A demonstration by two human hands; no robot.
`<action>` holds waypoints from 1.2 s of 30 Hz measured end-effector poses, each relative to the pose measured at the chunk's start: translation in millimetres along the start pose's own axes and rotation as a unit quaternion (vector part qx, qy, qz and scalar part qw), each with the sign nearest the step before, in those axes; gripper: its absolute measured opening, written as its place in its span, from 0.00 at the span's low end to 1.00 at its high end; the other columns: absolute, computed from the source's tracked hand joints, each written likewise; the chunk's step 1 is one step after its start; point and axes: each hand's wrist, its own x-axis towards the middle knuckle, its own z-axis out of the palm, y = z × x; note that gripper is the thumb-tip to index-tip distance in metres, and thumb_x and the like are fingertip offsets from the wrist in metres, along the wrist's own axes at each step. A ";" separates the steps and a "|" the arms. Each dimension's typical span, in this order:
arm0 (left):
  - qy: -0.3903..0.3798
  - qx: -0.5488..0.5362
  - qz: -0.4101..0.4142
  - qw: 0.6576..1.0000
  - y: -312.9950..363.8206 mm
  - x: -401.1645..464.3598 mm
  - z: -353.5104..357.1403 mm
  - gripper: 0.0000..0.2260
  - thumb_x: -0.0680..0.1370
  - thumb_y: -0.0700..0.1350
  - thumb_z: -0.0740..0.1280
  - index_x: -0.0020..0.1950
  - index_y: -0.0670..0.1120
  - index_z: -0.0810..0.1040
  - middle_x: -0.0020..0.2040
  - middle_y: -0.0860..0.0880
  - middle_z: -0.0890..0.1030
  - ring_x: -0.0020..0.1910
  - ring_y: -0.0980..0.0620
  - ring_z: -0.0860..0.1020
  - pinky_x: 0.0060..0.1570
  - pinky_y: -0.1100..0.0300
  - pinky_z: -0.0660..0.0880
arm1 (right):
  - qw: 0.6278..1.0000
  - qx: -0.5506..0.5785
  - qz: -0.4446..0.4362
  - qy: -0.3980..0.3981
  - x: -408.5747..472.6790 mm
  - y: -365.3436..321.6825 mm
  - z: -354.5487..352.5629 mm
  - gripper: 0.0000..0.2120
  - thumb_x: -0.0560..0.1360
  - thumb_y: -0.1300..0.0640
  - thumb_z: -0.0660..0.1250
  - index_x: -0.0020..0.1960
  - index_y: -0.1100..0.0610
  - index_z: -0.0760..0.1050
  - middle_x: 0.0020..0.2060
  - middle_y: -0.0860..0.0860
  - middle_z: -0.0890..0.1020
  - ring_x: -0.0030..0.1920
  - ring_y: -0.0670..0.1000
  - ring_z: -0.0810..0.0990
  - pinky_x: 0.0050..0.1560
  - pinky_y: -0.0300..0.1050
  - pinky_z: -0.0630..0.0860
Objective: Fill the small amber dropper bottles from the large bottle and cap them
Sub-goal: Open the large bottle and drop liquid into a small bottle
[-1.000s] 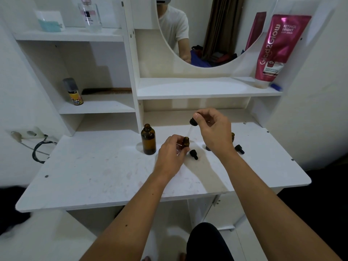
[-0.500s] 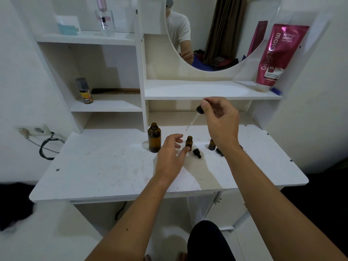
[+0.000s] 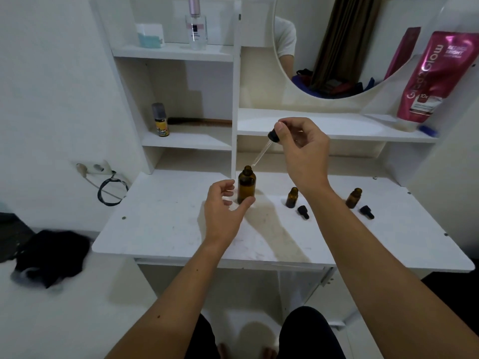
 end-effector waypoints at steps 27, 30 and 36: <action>-0.060 0.002 -0.016 0.998 -10.1 21.8 9.8 0.21 0.76 0.45 0.77 0.66 0.52 0.75 0.62 0.54 0.81 0.58 0.53 0.81 0.63 0.54 0.79 | 0.984 -0.117 0.062 -0.116 -5.7 49.3 37.2 0.03 0.77 0.58 0.77 0.49 0.57 0.87 0.44 0.49 0.87 0.44 0.45 0.84 0.47 0.29 0.79; -0.060 0.005 -0.015 0.998 -11.0 21.4 9.5 0.21 0.76 0.46 0.77 0.66 0.52 0.75 0.62 0.55 0.81 0.58 0.53 0.81 0.63 0.53 0.80 | 0.984 -0.129 0.051 -0.115 -6.9 47.9 37.3 0.04 0.78 0.58 0.76 0.50 0.58 0.87 0.45 0.49 0.87 0.44 0.45 0.84 0.46 0.27 0.77; -0.062 0.000 -0.017 0.998 -9.5 19.8 8.7 0.20 0.76 0.46 0.77 0.66 0.51 0.75 0.61 0.55 0.81 0.59 0.53 0.81 0.64 0.53 0.79 | 0.984 -0.129 0.042 -0.113 -9.5 43.2 36.1 0.07 0.80 0.54 0.74 0.55 0.56 0.86 0.48 0.48 0.88 0.49 0.43 0.85 0.49 0.27 0.79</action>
